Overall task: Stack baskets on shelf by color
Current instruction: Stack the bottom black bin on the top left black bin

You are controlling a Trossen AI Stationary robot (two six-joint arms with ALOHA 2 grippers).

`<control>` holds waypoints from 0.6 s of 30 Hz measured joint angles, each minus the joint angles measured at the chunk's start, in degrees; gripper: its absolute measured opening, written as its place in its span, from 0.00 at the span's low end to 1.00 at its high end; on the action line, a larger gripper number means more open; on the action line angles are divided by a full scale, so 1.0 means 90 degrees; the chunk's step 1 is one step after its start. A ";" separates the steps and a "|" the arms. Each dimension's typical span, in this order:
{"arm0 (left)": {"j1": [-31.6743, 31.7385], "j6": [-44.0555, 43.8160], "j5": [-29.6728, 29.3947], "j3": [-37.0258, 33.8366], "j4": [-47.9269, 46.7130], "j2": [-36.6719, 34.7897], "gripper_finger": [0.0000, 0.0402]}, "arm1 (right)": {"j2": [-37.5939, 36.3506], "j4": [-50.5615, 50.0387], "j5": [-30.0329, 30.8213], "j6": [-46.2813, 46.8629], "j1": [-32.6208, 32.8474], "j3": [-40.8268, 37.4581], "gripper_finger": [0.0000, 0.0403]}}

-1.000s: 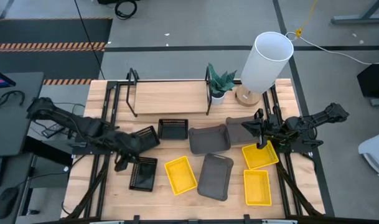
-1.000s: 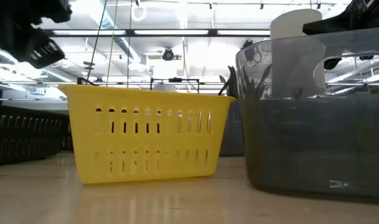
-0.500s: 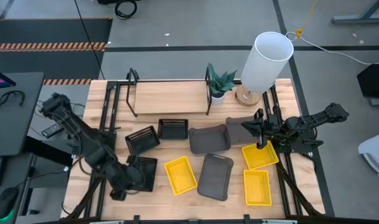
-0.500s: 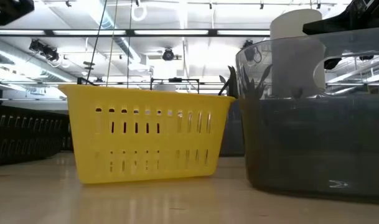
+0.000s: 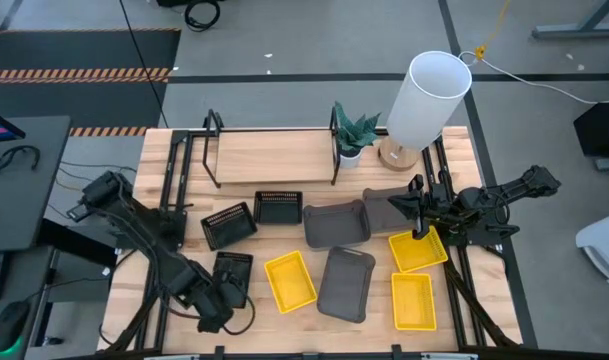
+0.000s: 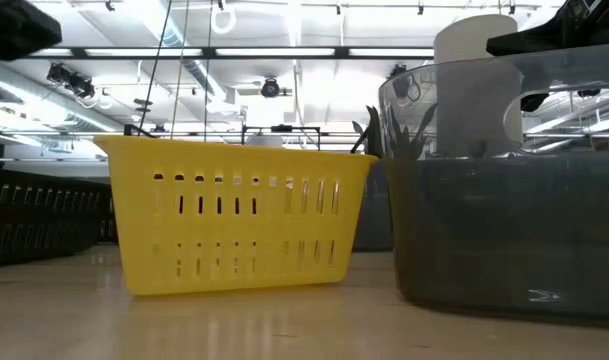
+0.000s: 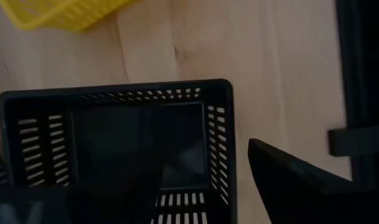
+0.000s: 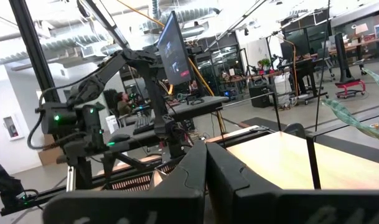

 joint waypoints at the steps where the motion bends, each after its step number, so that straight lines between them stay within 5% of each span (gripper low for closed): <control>1: -0.0001 0.0000 0.0007 0.0000 0.0009 0.0081 0.60 | 0.0000 -0.0001 0.0001 0.0000 0.0001 0.0000 0.03; 18: 0.0104 0.0102 0.0563 0.0245 0.0085 0.0496 0.52 | 0.0000 -0.0002 0.0000 0.0001 -0.0001 0.0000 0.03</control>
